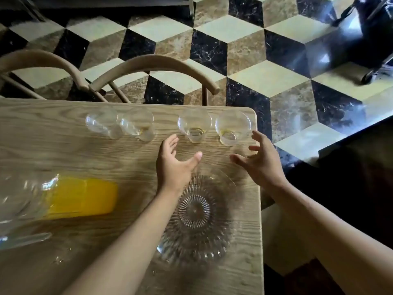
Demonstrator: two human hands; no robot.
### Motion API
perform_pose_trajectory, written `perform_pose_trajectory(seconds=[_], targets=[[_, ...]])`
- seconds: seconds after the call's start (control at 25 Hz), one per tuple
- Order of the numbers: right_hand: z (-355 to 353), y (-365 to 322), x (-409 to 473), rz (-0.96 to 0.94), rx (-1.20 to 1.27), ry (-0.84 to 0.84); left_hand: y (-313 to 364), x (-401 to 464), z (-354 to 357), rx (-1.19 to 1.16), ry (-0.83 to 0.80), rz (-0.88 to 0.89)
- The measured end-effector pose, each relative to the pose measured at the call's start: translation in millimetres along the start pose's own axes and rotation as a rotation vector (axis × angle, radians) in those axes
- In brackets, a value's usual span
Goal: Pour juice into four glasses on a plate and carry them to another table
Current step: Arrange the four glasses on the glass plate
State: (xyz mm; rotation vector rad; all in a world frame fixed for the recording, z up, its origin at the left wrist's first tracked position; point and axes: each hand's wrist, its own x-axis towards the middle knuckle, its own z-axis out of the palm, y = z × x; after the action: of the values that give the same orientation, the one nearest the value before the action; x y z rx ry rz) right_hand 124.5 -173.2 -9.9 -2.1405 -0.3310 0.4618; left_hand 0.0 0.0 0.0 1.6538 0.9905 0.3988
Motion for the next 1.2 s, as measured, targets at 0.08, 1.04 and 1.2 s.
perform_pose_trajectory(seconds=[0.08,1.04,1.2], targets=[[4.9,8.6,13.5,-0.019,-0.041,0.006,-7.0,14.6,6.6,-0.050,0.053,-0.002],[9.6,11.7,34.1,-0.234,0.119,0.038,-5.2,45.8,26.9,-0.164,-0.023,0.148],[8.4,6.5,25.6,-0.230,0.136,0.068,-8.1,30.1,13.4,-0.167,-0.011,0.191]])
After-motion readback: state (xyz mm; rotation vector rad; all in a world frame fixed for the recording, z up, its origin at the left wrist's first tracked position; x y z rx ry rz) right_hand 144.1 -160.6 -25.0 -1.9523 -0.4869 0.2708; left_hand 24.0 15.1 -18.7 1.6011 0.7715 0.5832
